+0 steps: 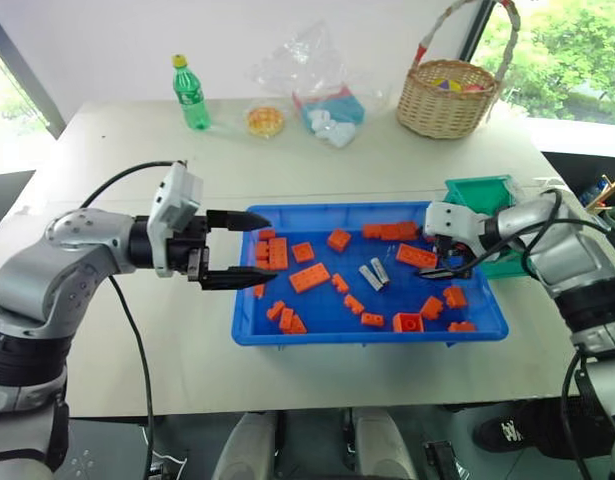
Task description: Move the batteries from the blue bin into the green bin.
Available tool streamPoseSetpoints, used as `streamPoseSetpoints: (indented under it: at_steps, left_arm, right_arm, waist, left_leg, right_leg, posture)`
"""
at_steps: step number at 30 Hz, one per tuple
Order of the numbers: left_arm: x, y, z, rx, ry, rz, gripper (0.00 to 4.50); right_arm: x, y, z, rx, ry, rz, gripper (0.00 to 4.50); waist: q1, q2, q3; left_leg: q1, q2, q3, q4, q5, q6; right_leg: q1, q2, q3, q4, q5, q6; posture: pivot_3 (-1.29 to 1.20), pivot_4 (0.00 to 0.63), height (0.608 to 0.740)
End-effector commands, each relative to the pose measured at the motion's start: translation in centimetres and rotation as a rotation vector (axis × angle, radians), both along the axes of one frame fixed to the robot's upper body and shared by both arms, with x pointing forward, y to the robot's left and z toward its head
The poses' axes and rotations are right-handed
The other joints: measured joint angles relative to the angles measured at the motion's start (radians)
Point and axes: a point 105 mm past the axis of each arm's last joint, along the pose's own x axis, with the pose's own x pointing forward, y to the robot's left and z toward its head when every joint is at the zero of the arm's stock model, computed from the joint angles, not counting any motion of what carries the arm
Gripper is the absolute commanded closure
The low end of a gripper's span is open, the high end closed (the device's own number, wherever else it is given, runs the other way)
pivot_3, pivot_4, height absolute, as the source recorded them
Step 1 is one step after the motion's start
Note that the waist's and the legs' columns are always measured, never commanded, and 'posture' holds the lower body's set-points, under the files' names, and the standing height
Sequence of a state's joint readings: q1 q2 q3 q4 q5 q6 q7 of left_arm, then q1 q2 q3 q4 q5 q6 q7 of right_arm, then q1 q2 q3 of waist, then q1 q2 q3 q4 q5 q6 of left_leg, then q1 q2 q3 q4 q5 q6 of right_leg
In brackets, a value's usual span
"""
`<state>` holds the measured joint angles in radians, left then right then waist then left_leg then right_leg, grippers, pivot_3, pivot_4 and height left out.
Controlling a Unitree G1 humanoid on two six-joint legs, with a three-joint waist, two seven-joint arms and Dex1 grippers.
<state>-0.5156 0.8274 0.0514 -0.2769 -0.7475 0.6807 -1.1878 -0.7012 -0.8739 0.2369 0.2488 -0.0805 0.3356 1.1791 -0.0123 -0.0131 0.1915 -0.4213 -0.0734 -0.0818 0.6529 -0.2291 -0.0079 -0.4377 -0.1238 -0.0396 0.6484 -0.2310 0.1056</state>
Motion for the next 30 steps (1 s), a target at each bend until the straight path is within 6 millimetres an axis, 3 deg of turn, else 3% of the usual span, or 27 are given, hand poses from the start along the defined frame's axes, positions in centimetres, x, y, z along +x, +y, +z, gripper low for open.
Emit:
streamPoseSetpoints:
  at_steps: [1,3,5,10,17,30]
  left_arm:
    - [-0.1,0.0,0.8,0.005,-0.046,-0.014,0.0]
    - [-0.1,0.0,0.8,0.007,-0.045,-0.015,0.0]
    - [-0.1,0.1,0.8,0.006,-0.044,-0.015,0.0]
    - [0.0,0.0,0.8,0.004,-0.044,-0.016,0.0]
    - [0.1,0.1,0.8,0.007,-0.047,-0.018,0.0]
    - [0.1,0.1,1.0,0.006,-0.053,-0.013,0.0]
  right_arm:
    - [-0.3,2.0,5.8,0.16,-0.164,-0.076,0.04]
    - [-0.9,3.5,6.8,0.267,-0.163,-0.13,0.04]
    - [-1.9,5.1,6.6,0.34,-0.126,-0.172,0.04]
    - [-4.2,7.9,4.1,0.399,-0.022,-0.232,0.04]
    - [-5.3,8.5,1.8,0.405,0.053,-0.278,0.04]
    - [-5.3,9.9,-1.7,0.399,0.136,-0.273,0.04]
  waist:
    - [-0.001,0.0,0.0]
    - [-0.003,0.0,0.0]
    - [-0.001,0.0,0.0]
    - [0.009,0.0,0.0]
    - [0.003,0.0,0.0]
    - [-0.001,0.0,0.0]
  left_leg:
    - [0.0,0.0,0.0,0.0,0.0,0.0]
    - [-0.001,0.001,0.0,-0.001,0.0,0.0]
    - [-0.001,0.002,-0.001,-0.001,0.0,0.0]
    - [-0.003,0.0,-0.002,0.001,0.0,0.0]
    - [-0.004,-0.001,-0.001,0.002,0.0,0.001]
    - [-0.003,0.0,-0.001,0.001,0.0,0.001]
  right_leg:
    - [-0.001,0.0,0.0,0.0,0.0,0.0]
    - [-0.002,0.0,0.0,0.001,0.0,0.0]
    - [-0.002,0.001,0.001,0.001,0.0,-0.001]
    - [-0.002,0.0,0.0,0.001,0.0,-0.001]
    - [-0.002,0.0,0.0,0.001,0.0,-0.001]
    - [-0.002,0.001,0.0,0.001,0.001,-0.001]
  posture:
    - [0.0,0.15,0.693]
    - [0.0,0.15,0.693]
    - [0.0,0.15,0.693]
    - [0.0,0.15,0.693]
    - [0.0,0.15,0.693]
    - [0.0,0.15,0.693]
